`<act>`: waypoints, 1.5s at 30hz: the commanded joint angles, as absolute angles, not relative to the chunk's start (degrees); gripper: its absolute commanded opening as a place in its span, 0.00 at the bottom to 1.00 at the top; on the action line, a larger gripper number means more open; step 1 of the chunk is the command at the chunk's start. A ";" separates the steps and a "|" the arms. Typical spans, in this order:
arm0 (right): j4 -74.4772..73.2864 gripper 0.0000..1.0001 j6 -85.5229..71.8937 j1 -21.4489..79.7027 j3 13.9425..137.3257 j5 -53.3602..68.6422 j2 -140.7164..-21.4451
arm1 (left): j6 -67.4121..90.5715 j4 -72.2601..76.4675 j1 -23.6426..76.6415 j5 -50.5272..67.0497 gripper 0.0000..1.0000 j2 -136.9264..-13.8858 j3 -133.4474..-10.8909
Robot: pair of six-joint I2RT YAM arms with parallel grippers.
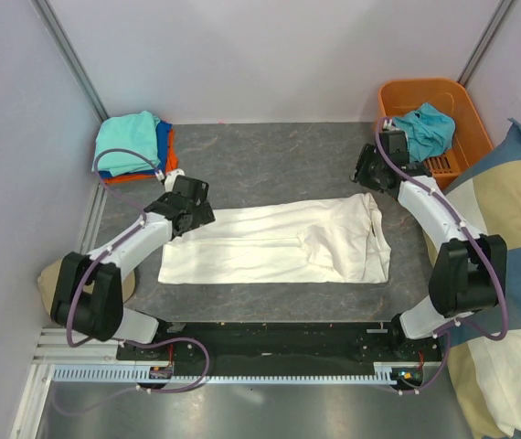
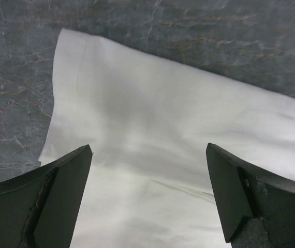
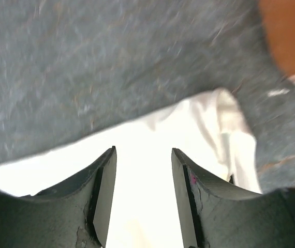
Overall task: Fold and stack the t-shirts
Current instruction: Fold the tshirt
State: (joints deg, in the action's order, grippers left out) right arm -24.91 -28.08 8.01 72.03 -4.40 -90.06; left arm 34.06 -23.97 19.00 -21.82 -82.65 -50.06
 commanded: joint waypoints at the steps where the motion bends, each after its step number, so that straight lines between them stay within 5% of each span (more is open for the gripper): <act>1: -26.45 0.55 -26.63 9.49 65.14 2.63 -87.28 | 32.70 -22.16 21.35 -18.39 1.00 -75.33 -54.05; 7: -25.67 0.56 -27.51 11.78 55.29 0.62 -84.20 | 28.92 -4.08 35.49 -5.39 1.00 -73.29 -48.26; 15: -24.17 0.56 -27.77 12.74 49.31 -1.23 -84.64 | 29.36 7.55 50.96 -5.10 0.99 -84.28 -48.51; 35: -27.77 0.65 -26.19 16.52 46.93 -9.93 -90.96 | 24.52 8.35 58.00 -5.98 0.99 -100.37 -58.88; 41: -27.77 0.65 -26.19 16.79 46.93 -10.28 -90.97 | 24.87 8.26 58.89 -4.75 0.53 -102.48 -59.50; 45: -27.69 0.66 -26.19 16.70 46.85 -10.46 -91.49 | 25.57 8.35 59.33 -4.31 0.43 -102.48 -59.24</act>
State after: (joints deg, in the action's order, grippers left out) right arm -25.96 -26.46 16.67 48.03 -9.41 -88.95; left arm 26.04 6.15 58.65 -5.23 -102.21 -57.76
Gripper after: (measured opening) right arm 0.655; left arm 0.451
